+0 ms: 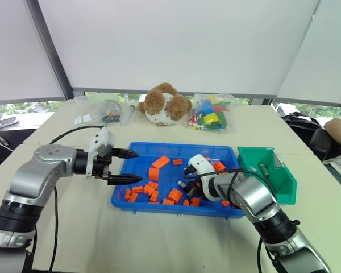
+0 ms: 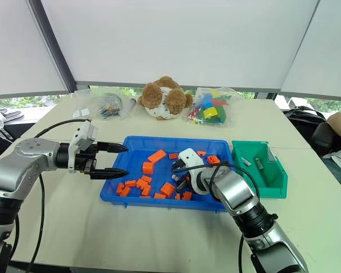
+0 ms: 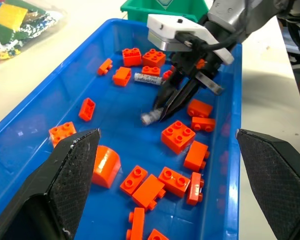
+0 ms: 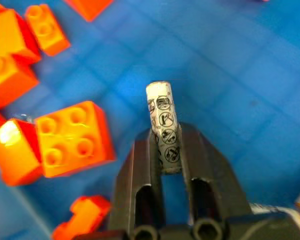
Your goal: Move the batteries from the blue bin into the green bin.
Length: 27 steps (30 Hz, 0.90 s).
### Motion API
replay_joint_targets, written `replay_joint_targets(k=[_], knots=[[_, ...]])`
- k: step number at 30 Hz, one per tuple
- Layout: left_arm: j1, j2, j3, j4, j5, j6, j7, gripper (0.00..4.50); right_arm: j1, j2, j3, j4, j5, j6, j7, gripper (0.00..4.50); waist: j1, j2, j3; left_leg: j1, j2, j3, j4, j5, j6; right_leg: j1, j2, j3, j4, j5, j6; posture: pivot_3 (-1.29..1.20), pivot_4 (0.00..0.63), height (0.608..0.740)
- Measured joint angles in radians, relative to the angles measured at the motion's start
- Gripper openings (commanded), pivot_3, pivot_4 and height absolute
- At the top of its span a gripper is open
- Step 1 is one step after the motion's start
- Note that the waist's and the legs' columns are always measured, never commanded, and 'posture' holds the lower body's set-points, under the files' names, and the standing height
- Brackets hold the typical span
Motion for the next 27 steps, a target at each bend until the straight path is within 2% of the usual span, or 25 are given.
replay_joint_targets(k=[4,8,10,13,18,21,23,24,27], knots=[[0.000,-0.001,0.000,0.000,0.000,0.000,0.001,4.50,-0.057,-0.023,-0.080,-0.040,0.025,0.093,-0.006,0.00,0.003,0.001,0.000,-0.002,0.000,0.000,0.000,0.000,0.000,-0.002,0.000,0.000,0.000,0.000,0.000,0.00,0.150,0.727],[0.001,-0.001,0.000,0.000,0.000,0.000,-0.002,4.50,-0.172,-0.109,-0.274,-0.103,0.036,0.174,-0.029,0.00,0.007,0.000,0.000,-0.004,0.000,0.000,0.000,0.000,0.000,-0.003,0.000,0.000,0.000,0.000,0.000,0.00,0.150,0.727],[0.005,-0.002,-0.001,0.000,0.001,0.000,-0.003,4.50,-0.180,-0.176,-0.365,-0.113,0.033,0.198,-0.044,0.00,0.008,0.000,0.000,-0.004,0.000,0.000,0.000,0.000,0.000,-0.003,0.000,0.000,-0.001,0.000,0.000,0.00,0.150,0.727],[0.005,-0.005,-0.002,0.000,0.002,0.000,-0.004,4.50,-0.121,-0.251,-0.433,-0.110,0.029,0.211,-0.056,0.00,0.005,0.000,0.000,-0.004,0.000,0.000,0.000,0.000,0.000,-0.003,0.000,0.000,-0.002,0.000,0.000,0.00,0.150,0.727],[0.004,-0.022,-0.012,0.002,0.006,-0.005,-0.014,4.50,0.062,-0.376,-0.516,-0.049,0.026,0.179,-0.051,0.00,0.004,0.000,0.000,-0.004,0.000,0.000,0.000,0.000,0.000,-0.004,0.000,0.000,-0.001,0.000,0.000,0.00,0.150,0.727],[0.004,-0.024,-0.012,0.004,0.008,-0.007,-0.020,4.50,0.136,-0.404,-0.549,-0.004,0.021,0.137,-0.050,0.00,-0.001,0.000,0.000,-0.004,0.000,0.000,0.000,0.000,0.000,-0.004,0.000,0.001,-0.001,0.000,0.000,0.00,0.150,0.727],[0.003,-0.027,-0.013,0.004,0.008,-0.013,-0.020,4.50,0.158,-0.407,-0.560,0.006,0.022,0.120,-0.048,1.02,-0.003,0.000,0.000,-0.004,0.000,0.000,0.000,0.000,0.000,-0.004,0.000,0.001,-0.001,0.000,0.000,0.00,0.150,0.727],[0.003,-0.028,-0.014,0.004,0.008,-0.016,-0.020,4.50,0.165,-0.407,-0.566,0.009,0.027,0.110,-0.045,1.32,-0.003,0.000,0.000,-0.004,0.000,0.000,0.000,0.000,0.000,-0.004,0.000,0.001,-0.001,0.000,0.000,0.00,0.150,0.727],[0.003,-0.029,-0.014,0.004,0.009,-0.017,-0.021,4.50,0.171,-0.412,-0.572,0.011,0.045,0.087,-0.025,2.96,0.000,0.000,0.000,-0.004,0.000,0.000,0.000,0.000,0.000,-0.004,0.000,0.001,-0.001,0.000,0.000,0.00,0.150,0.727]])
